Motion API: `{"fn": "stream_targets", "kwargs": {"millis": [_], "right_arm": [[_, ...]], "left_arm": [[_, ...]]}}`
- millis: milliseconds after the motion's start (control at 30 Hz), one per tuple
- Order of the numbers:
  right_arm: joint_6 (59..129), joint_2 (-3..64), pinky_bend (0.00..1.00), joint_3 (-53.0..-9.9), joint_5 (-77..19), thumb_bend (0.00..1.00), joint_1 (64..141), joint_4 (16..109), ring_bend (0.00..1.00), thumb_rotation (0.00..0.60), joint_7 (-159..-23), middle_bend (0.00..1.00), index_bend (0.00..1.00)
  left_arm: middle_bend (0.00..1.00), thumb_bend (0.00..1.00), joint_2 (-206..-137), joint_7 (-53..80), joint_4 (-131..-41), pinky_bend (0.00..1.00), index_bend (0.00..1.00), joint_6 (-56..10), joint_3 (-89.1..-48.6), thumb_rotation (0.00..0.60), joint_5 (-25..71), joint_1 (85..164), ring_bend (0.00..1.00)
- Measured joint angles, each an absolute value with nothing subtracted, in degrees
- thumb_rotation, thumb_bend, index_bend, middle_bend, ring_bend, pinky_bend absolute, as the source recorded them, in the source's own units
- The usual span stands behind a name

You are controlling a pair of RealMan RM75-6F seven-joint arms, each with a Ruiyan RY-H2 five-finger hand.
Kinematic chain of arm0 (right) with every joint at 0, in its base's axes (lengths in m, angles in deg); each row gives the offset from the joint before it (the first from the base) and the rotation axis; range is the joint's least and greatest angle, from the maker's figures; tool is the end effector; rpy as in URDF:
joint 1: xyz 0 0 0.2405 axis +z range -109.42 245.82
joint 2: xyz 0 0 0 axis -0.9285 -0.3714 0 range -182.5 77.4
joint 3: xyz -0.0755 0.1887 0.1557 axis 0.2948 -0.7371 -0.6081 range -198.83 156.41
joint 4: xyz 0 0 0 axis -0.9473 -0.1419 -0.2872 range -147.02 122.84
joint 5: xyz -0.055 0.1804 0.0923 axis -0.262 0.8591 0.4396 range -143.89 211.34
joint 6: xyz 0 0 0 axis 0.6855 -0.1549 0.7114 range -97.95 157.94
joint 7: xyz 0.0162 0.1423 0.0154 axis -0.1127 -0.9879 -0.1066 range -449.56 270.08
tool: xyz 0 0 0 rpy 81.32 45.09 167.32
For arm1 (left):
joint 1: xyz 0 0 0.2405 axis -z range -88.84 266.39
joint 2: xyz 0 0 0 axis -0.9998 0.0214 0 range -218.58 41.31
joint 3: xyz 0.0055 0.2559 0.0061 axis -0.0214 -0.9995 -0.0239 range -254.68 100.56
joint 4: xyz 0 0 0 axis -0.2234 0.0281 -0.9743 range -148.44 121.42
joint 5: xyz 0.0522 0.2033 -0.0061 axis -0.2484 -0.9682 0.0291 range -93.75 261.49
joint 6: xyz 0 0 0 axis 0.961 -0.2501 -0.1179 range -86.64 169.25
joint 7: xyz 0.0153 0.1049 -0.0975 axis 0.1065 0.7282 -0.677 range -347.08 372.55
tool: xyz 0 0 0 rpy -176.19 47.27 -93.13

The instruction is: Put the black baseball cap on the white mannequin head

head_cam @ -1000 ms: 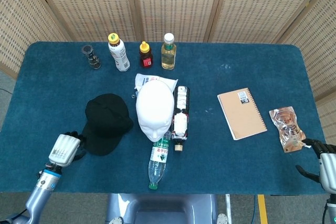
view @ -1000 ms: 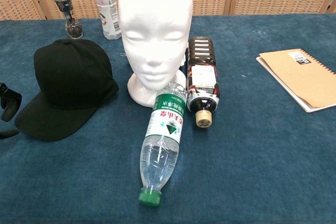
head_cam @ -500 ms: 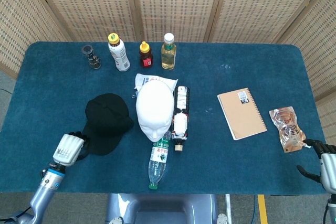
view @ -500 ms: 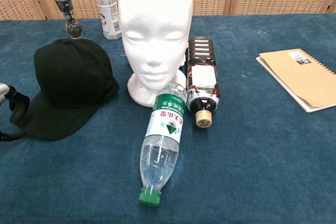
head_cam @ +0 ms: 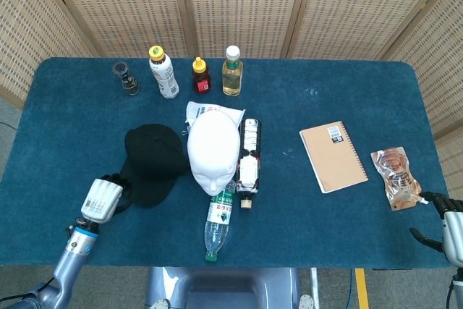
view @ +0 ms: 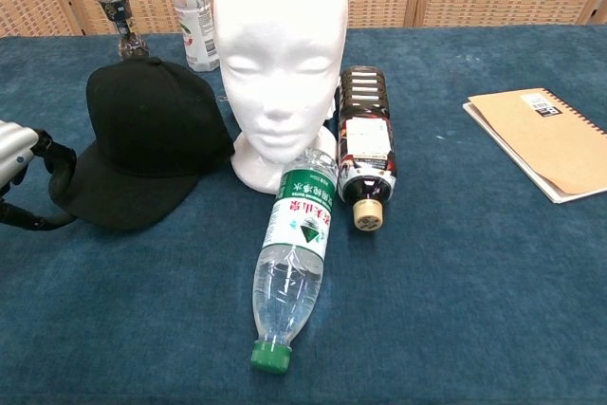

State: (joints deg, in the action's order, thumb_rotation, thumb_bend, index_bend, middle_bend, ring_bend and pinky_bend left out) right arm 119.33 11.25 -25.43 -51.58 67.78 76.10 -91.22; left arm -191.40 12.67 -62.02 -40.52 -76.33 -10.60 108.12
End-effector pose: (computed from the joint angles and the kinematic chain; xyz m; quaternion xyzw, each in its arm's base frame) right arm -0.3357 -0.1563 0.1823 0.5618 -0.3706 0.3741 0.6380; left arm -0.2835 0.2525 -0.0217 -0.7081 -0.2709 -0.4199 0.4989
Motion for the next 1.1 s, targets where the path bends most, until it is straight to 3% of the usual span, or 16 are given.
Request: {"fn": "stream_targets", "kwargs": {"millis": [200,500,900,1100], "right_arm": [[120.05,11.06,0.32,-25.61,-51.84,0.09,67.62,76.27,0.41,0.600,-91.26,0.37,0.31],[120.97,10.59,0.32,-25.84,-52.13,0.09,67.33,76.78,0.41,0.600,-91.13,0.37,0.31],[121.81,10.08,0.32,-26.09,-52.49,0.09,67.15,77.79,0.41,0.600,-90.31,0.37,0.31],[121.95,9.86,0.32,-26.21,-52.51,0.09,67.12,78.19,0.41,0.600,-90.23,0.37,0.31]], "left_arm": [[0.49,0.16,-194.74,9.94,-59.16,0.55,0.51,-41.64,-74.04,0.600,-10.45,111.02,0.34],[0.40,0.17,-196.79,7.76,-57.40,0.42,0.49,-41.36,-69.71,0.600,-9.00,116.57,0.23],[0.38,0.25,-198.68,3.33,-51.04,0.41,0.46,-33.81,-65.65,0.600,-4.64,124.20,0.23],[0.38,0.40,-199.82,1.89,-47.06,0.48,0.46,-33.39,-66.54,0.600,-4.76,125.74,0.23]]}}
